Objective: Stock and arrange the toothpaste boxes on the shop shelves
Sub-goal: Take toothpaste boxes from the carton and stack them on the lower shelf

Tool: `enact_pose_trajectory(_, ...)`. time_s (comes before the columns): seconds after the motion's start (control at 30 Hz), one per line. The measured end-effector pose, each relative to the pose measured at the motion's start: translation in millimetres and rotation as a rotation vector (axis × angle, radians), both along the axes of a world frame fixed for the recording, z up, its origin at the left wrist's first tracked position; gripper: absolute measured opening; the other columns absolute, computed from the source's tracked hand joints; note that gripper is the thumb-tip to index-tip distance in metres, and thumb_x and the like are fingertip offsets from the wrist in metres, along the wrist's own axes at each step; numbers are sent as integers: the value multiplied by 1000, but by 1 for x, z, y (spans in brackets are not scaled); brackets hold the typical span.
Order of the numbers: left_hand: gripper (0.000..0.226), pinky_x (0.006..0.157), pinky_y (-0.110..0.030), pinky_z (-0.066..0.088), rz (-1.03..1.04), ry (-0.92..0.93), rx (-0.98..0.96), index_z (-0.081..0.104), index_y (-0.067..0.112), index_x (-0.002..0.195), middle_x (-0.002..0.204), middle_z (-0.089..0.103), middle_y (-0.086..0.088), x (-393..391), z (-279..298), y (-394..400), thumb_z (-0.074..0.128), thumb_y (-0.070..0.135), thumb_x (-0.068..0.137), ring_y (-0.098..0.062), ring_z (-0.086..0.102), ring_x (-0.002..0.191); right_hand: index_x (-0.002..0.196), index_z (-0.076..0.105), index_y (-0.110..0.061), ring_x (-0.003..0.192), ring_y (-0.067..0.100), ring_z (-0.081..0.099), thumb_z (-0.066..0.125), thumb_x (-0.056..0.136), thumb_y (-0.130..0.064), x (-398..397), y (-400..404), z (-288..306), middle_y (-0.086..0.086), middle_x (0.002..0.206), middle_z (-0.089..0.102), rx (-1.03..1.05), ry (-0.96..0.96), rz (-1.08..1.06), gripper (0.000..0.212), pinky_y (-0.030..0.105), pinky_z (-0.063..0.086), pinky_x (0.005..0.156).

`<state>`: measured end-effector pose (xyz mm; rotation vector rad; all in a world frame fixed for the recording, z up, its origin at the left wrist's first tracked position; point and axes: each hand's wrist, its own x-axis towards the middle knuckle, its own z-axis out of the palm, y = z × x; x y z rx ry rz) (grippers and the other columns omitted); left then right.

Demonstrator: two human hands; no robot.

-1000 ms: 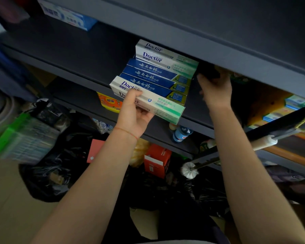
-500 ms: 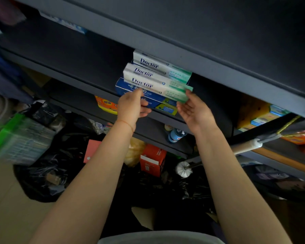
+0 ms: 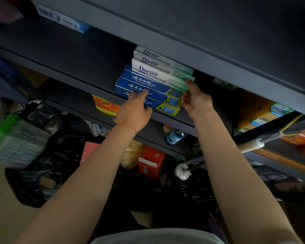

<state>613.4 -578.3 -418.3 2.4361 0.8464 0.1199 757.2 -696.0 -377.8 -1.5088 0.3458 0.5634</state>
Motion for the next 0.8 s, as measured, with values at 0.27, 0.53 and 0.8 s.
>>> enact_pose_trajectory(0.27, 82, 101, -46, 47, -174, 160, -286, 1, 28, 158, 159, 29, -10, -17, 38, 4, 55, 33, 97, -33, 41, 138, 95, 67, -11, 56, 12, 66, 62, 93, -13, -70, -52, 33, 5, 82, 69, -89, -12, 57, 5, 20, 46, 47)
enact_pose_trajectory(0.53, 27, 90, -32, 51, -449, 214, -346, 67, 23, 120, 114, 70, 3, -78, 92, -25, 53, 30, 98, -15, 64, 106, 99, 70, -6, 66, 22, 62, 55, 97, -7, -166, -112, 71, 12, 83, 66, -187, 76, 92, 16, 30, 48, 60)
enact_pose_trajectory(0.8, 14, 78, -28, 49, -397, -39, -406, 68, 29, 103, 91, 66, 14, -81, 145, -129, 57, 24, 96, -11, 66, 91, 93, 71, -10, 64, 18, 63, 57, 97, -7, -193, -179, 134, 6, 75, 67, -83, -164, 113, 15, 34, 50, 66)
